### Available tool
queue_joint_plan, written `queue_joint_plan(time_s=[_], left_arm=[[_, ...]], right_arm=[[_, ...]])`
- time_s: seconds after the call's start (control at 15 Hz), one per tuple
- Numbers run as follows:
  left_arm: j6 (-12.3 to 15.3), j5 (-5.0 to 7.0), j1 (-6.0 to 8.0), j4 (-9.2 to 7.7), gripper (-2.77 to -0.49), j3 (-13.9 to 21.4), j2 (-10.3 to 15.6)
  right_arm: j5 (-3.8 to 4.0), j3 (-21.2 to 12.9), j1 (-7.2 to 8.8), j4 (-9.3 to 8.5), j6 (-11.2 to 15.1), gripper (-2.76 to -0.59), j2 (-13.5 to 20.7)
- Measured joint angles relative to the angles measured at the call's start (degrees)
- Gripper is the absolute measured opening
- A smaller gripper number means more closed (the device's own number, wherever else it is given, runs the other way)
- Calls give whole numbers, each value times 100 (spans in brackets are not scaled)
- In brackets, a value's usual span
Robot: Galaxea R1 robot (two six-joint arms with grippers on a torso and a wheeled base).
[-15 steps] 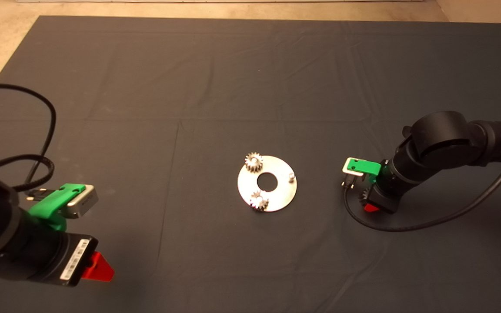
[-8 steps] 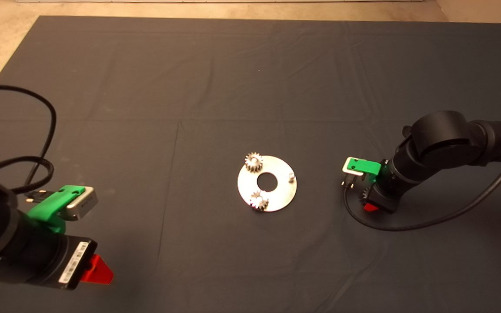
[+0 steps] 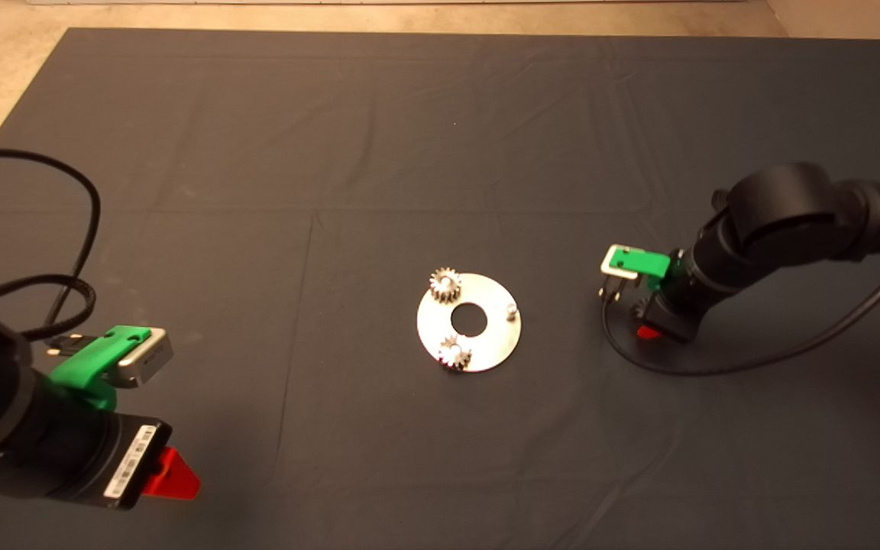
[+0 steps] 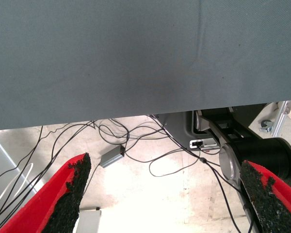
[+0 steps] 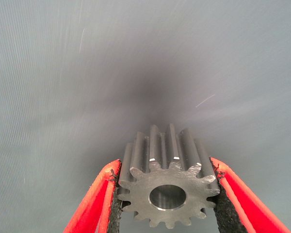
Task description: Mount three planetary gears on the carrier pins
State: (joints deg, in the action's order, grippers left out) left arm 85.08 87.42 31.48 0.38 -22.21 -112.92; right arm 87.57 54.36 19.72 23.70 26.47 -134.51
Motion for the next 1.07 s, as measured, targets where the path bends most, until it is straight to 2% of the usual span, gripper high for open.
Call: queue_joint_plan(time_s=[0.07,0.13,0.2,0.27,0.4,0.47,0.53,0.6,0.73,0.87,0.93,1.07], left_arm=[[0,1,0,1,-108,0,12],[0,-1,0,0,-108,0,23],[0,1,0,2,-108,-2,38],[0,1,0,0,-108,-2,46],[0,1,0,0,-108,-5,74],[-2,-1,0,0,-108,-5,90],[0,-1,2,0,-108,-6,92],[0,-1,0,0,-108,-6,96],[0,4,0,0,-108,-9,138],[0,1,0,-2,-108,-9,138],[0,1,0,0,-108,-9,140],[0,-1,0,0,-108,-9,138]], right_arm=[[-7,16,231,-44,63,-225,-100],[-17,40,395,-110,99,-225,-178],[-18,117,504,-283,117,-225,-255],[-9,278,613,-624,150,-225,-356],[17,705,823,-1455,192,-226,-645],[66,990,950,-1806,213,-226,-897],[77,1263,1057,-2027,217,-226,-1197],[38,1531,1133,-2230,235,-226,-1502],[-74,1891,1191,-2525,244,-226,-2000],[-40,2063,1221,-2722,255,-226,-2225],[30,2168,1266,-2742,256,-226,-2331],[41,2322,1350,-2753,261,-225,-2612]])
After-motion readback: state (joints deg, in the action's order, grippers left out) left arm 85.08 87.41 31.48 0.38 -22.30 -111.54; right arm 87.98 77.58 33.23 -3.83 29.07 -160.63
